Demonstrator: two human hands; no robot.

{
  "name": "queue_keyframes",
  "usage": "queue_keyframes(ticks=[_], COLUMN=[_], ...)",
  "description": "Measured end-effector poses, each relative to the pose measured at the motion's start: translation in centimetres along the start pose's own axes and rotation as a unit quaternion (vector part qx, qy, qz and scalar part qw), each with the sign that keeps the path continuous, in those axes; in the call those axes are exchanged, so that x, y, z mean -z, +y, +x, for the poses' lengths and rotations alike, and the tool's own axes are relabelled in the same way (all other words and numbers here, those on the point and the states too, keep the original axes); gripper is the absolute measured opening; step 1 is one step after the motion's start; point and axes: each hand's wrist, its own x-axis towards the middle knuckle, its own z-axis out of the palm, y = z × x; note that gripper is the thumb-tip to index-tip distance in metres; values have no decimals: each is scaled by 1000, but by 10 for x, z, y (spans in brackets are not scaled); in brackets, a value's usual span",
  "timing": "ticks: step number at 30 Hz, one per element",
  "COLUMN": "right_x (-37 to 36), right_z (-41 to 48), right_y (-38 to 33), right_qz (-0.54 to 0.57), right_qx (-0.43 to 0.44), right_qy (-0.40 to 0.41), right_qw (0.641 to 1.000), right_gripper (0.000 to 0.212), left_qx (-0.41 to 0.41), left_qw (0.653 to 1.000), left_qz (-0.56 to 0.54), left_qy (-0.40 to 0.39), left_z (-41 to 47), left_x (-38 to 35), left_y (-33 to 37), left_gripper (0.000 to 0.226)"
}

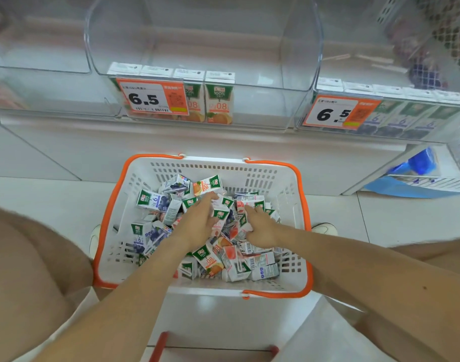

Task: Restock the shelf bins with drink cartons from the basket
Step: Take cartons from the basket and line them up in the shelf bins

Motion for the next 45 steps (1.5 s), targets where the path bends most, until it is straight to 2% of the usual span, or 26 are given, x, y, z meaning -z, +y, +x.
queue_keyframes(ticks=[5,8,11,13,16,19,21,27,33,37,41,45], right_x=[5,2,0,2,11,31,50,91,117,138,158,172], right_z=[7,11,8,3,-4,-12,-23,-70,-108,-134,-158,-169], right_y=[-1,2,-3,-8,-13,-22,-33,-68,-107,-148,-203,-260], right_qz=[36,-24,-158,-178,-114,-23,20,47,52,34,124,210], right_qx=[29,66,135,138,121,128,137,166,193,251,312,363], right_qy=[2,35,51,62,80,122,153,225,323,368,390,362], right_qw=[999,997,977,972,983,984,978,959,925,894,857,832], right_gripper=[89,67,38,32,33,25,34,40,45,53,43,29], left_qx=[38,45,56,67,73,73,69,18,-19,-63,-90,-92], left_qw=[998,997,996,993,990,986,981,968,964,962,959,949], left_qz=[-44,-55,-72,-91,-118,-150,-182,-245,-253,-239,-206,-137], left_qy=[29,31,25,18,14,14,20,45,80,118,171,270], left_z=[-1,-3,-4,-4,-4,-6,-9,-26,-52,-68,-85,-100], left_x=[12,15,17,19,26,39,49,90,148,203,263,323], left_y=[-11,-11,-9,-8,-6,0,9,51,78,91,95,79], left_gripper=[44,42,41,40,37,33,32,25,21,25,30,31])
